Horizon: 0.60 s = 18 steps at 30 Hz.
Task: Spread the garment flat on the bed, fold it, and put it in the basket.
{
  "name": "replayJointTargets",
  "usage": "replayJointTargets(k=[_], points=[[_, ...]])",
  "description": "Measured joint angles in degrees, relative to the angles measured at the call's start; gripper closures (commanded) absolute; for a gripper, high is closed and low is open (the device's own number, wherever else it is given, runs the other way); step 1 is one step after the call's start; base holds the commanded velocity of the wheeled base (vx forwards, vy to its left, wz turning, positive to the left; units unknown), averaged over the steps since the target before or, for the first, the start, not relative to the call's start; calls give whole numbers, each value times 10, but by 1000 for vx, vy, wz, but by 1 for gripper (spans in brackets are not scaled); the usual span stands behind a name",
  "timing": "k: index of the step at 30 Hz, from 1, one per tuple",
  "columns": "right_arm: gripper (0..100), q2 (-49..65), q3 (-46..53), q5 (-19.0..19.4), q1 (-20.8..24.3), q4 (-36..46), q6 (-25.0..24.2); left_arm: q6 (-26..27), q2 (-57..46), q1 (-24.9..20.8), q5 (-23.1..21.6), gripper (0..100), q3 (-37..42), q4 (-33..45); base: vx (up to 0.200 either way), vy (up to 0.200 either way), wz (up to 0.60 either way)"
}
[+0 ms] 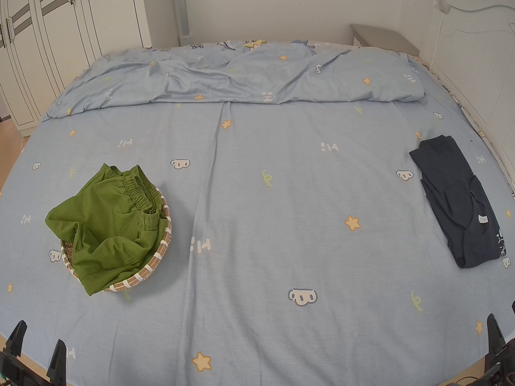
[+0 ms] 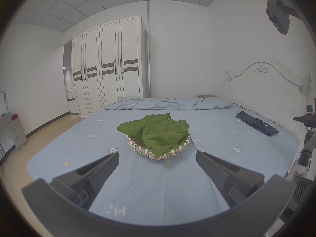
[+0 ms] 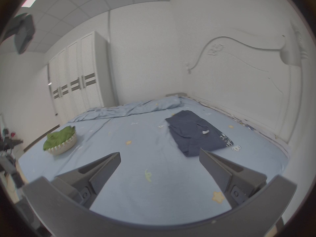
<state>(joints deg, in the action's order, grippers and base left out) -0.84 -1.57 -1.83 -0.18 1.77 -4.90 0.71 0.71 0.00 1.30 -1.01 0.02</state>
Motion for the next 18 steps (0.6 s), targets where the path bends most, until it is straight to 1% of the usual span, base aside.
replayJointTargets(k=[2,5,7,8,10,12,14,15,18], points=[[0,0,-1,-29,0,1,-15,0,0,0,0,0,0,0,0,0,0],[0,1,-1,-83,-1,-12,-20,0,0,0,0,0,0,0,0,0,0],[0,1,2,-98,-1,-24,-18,0,0,0,0,0,0,0,0,0,0],[0,1,4,-98,0,-27,-15,0,0,0,0,0,0,0,0,0,0],[0,1,5,-84,0,-30,-9,0,0,0,0,0,0,0,0,0,0],[0,1,5,-51,0,-32,8,0,0,0,0,0,0,0,0,0,0],[0,1,5,-11,0,-28,36,0,0,0,0,0,0,0,0,0,0],[0,1,6,0,0,-26,45,0,0,0,0,0,0,0,0,0,0],[0,1,6,14,0,-19,49,0,0,0,0,0,0,0,0,0,0]])
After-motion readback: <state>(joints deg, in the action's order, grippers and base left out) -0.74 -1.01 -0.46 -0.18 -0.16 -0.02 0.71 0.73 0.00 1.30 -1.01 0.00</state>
